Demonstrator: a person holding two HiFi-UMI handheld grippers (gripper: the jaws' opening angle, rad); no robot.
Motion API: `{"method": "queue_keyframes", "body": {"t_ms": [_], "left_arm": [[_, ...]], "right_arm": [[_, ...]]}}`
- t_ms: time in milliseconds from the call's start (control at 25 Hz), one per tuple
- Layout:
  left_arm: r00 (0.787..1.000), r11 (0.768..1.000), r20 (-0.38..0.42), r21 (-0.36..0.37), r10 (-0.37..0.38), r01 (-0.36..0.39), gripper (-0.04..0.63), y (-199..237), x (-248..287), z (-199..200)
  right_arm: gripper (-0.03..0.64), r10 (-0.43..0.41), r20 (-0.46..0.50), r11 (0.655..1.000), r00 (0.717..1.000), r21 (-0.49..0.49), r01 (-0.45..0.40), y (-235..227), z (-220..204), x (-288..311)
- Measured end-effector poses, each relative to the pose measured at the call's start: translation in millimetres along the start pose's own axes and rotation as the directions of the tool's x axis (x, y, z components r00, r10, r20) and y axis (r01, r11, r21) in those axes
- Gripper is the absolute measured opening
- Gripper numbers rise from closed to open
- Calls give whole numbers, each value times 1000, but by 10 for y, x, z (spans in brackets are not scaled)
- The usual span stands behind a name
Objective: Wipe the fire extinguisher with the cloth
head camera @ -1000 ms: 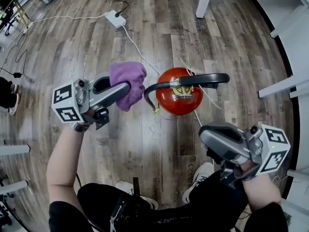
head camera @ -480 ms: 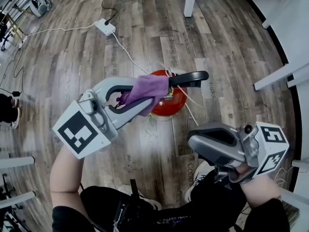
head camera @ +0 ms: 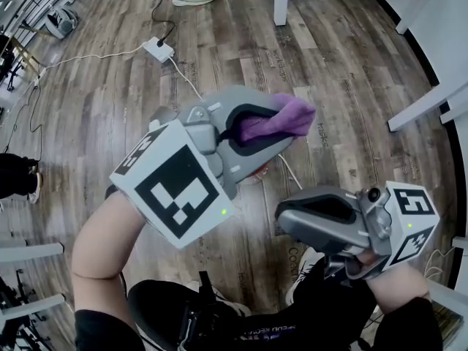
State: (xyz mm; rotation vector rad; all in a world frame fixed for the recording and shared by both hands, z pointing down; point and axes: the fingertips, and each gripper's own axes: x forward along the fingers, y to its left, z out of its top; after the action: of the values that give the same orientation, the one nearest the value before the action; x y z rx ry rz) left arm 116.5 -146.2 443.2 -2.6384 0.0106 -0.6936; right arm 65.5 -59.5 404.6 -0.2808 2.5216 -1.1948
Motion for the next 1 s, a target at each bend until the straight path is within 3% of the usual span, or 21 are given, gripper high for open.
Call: {"method": "queue_keyframes", "body": {"t_ms": [200, 440, 600, 760, 1000], "left_arm": [[1000, 1000, 16, 23, -19, 19, 71, 35, 35, 58], [999, 993, 41, -119, -3, 7, 72, 29, -258, -153], [999, 973, 38, -230, 38, -28, 72, -34, -500, -417], [991, 904, 41, -417, 127, -99, 72, -84, -798, -805], [959, 755, 118, -644, 259, -124, 71, -202, -1133, -1263]], "right_arm": [[1, -5, 7, 1000, 1000, -2, 5, -3, 6, -15], [2, -27, 9, 1000, 1000, 3, 27, -22, -4, -38], [2, -21, 2, 1000, 1000, 12, 21, -23, -12, -10], [2, -19, -8, 1000, 1000, 11, 19, -16, -15, 22], [2, -39, -24, 999, 999, 19, 39, -37, -50, 97]]}}
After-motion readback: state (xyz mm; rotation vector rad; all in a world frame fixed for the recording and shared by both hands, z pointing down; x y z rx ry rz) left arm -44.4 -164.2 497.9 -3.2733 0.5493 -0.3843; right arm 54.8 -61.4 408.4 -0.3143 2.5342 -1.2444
